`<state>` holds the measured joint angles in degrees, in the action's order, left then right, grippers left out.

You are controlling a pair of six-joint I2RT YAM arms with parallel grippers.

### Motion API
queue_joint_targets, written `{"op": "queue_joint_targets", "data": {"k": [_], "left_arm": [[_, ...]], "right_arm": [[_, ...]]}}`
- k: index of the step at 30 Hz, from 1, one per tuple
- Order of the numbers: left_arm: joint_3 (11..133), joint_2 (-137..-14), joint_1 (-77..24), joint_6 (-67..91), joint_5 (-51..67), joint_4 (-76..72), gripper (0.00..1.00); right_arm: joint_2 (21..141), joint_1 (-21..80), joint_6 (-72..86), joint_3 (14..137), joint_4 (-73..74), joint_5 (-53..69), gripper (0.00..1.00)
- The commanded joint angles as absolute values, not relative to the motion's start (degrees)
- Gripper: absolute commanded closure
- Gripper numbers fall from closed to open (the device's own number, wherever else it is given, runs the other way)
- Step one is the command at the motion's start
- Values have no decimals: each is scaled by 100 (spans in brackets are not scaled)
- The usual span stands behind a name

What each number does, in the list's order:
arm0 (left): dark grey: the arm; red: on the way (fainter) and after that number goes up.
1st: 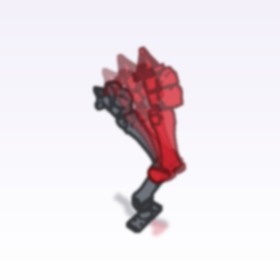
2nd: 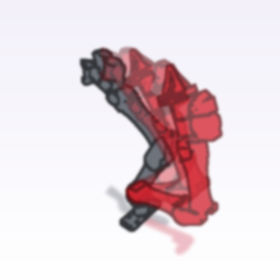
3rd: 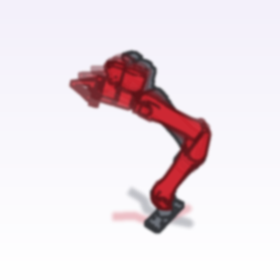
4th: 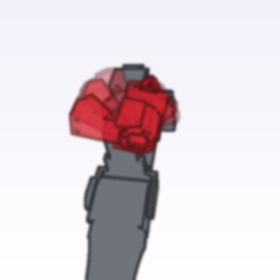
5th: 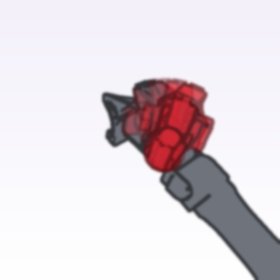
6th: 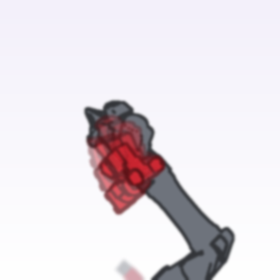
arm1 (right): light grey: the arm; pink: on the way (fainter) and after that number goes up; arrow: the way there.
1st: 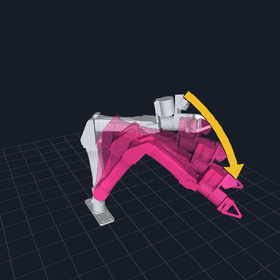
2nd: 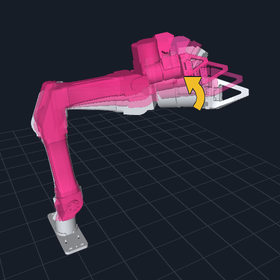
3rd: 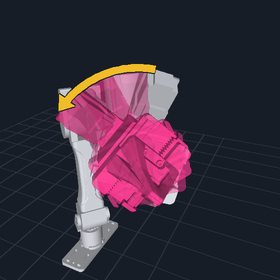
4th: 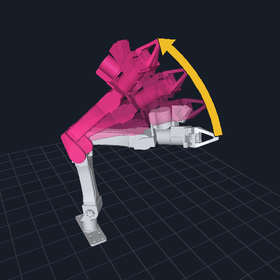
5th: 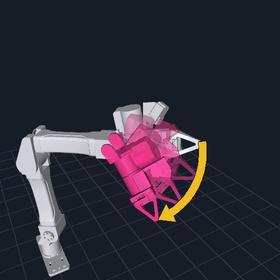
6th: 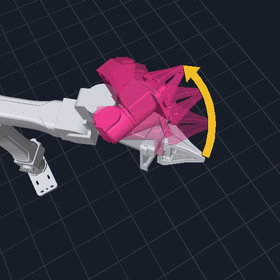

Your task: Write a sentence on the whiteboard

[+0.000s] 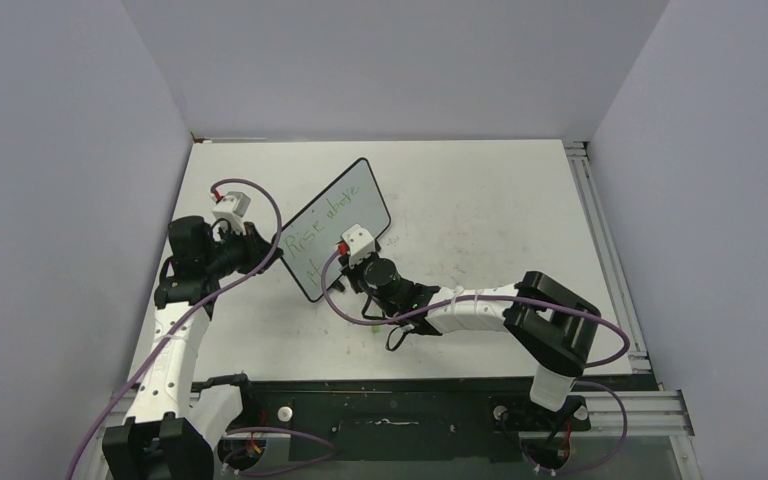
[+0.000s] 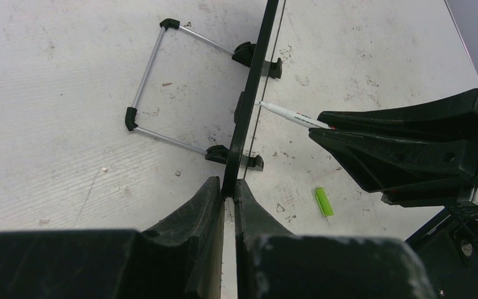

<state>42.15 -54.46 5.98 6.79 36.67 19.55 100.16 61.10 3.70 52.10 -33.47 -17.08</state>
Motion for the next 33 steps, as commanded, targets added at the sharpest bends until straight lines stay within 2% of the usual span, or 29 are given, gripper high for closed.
{"op": "queue_joint_targets", "data": {"k": [1, 33], "left_arm": [[4447, -5423, 569, 738, 3816, 1793, 100], [4446, -5414, 570, 738, 3806, 1793, 100]], "right_arm": [[10046, 6068, 383, 5457, -3634, -1582, 95], [10173, 6302, 377, 5174, -3466, -1672, 95]]}}
